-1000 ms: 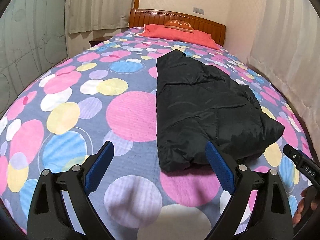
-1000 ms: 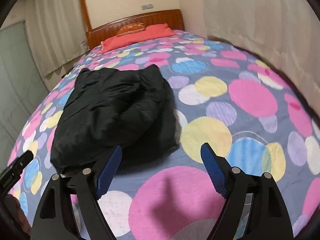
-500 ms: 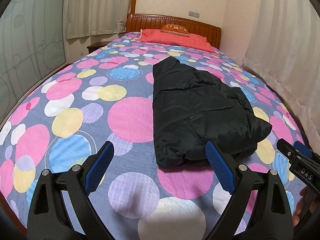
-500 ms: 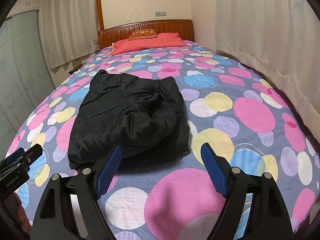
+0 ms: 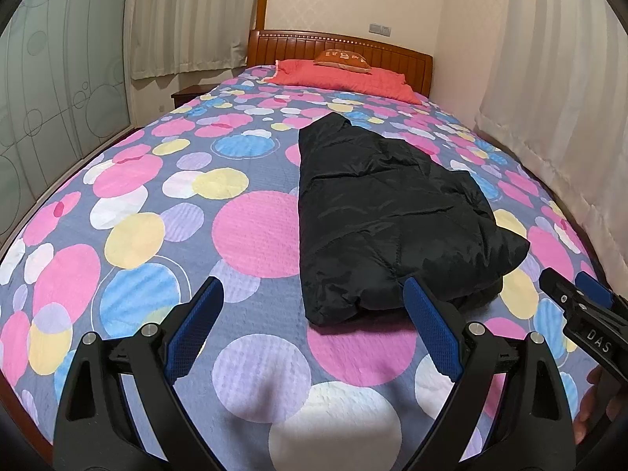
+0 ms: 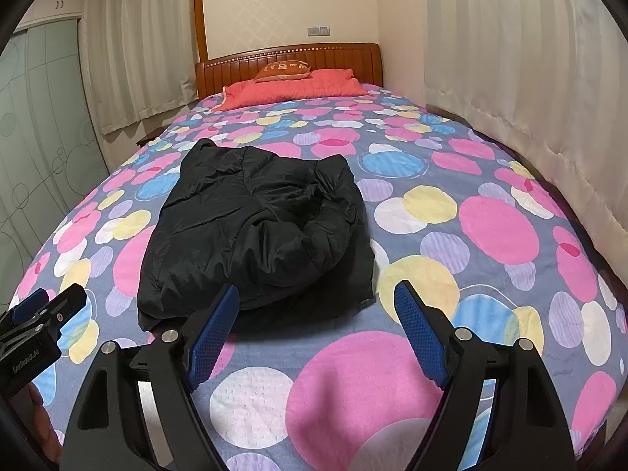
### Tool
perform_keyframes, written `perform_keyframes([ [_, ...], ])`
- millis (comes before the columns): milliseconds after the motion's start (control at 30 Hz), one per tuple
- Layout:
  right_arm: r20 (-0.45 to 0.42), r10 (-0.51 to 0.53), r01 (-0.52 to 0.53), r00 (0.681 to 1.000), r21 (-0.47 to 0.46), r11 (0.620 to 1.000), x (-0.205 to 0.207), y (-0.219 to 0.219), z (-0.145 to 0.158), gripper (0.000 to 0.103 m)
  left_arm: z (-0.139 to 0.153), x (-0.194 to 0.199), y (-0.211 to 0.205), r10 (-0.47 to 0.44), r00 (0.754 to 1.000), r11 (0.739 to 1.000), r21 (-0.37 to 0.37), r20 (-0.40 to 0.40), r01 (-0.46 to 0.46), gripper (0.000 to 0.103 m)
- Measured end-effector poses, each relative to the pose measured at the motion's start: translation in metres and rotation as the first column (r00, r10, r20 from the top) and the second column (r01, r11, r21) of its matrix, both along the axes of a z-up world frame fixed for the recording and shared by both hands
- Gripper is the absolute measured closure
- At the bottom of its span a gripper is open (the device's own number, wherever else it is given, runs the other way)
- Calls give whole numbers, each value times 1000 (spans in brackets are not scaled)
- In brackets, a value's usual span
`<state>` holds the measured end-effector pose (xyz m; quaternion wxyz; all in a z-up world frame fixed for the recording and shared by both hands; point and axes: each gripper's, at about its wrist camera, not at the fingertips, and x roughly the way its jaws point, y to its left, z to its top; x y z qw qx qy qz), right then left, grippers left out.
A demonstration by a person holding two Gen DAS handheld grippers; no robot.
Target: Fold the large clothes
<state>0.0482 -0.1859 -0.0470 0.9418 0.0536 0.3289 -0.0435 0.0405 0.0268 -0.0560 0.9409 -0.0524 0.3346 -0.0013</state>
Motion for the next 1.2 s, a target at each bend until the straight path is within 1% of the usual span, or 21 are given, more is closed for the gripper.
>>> perform_keyframes([
  [1200, -3, 5, -5, 1000, 0, 1000, -1, 5, 1, 23, -5, -4, -2, -6, 1000, 1000, 2, -5, 6, 10],
])
